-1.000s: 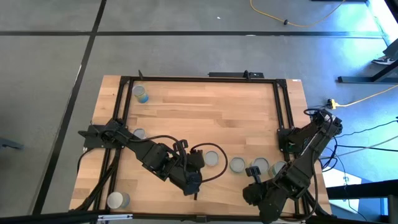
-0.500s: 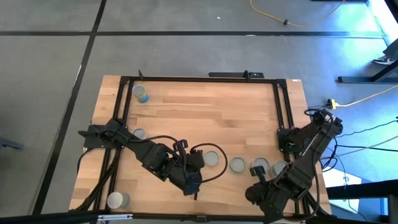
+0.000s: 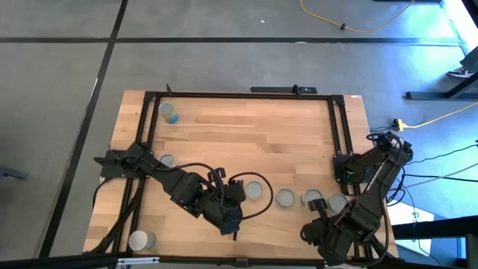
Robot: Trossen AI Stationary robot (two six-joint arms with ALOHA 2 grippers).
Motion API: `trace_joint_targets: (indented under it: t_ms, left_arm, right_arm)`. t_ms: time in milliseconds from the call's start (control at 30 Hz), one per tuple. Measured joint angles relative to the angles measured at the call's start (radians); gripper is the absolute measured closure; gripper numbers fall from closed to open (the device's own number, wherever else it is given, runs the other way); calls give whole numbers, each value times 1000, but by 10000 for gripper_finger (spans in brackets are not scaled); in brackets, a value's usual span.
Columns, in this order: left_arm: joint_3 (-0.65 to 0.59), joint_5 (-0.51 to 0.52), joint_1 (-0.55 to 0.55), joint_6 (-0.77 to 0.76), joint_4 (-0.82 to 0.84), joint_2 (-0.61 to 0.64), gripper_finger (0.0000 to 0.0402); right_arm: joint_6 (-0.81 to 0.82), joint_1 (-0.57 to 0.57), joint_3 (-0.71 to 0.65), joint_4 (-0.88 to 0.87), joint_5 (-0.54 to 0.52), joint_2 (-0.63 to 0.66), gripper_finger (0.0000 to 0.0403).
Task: Pick and place cans onto a shelf
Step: Put the yellow canned black beans on the shelf aligned with the other pink canned chicken soup, then adjust the shelf
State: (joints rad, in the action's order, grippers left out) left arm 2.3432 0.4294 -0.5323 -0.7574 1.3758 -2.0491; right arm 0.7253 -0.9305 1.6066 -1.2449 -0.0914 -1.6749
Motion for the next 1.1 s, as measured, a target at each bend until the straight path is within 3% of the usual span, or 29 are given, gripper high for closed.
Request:
trace_joint_targets:
  t_ms: [200, 433, 633, 900, 1100]
  left_arm:
    - [0, -2, 0, 0, 0, 0, 401]
    - [0, -29, 0, -8, 6, 0, 401]
    - [-2, -81, -27, -134, 151, -16, 401]
    - [-8, -109, -112, -250, 167, -14, 401]
    - [-144, -105, -162, -345, 74, -15, 401]
  right_arm:
    - [-1, -27, 35, -6, -48, 0, 393]
    - [-75, -45, 197, -19, -229, 1, 393]
    - [-173, -44, 316, -18, -360, 1, 393]
    - [-298, -44, 386, -26, -386, 1, 393]
    - [-350, -44, 394, -31, -387, 1, 393]
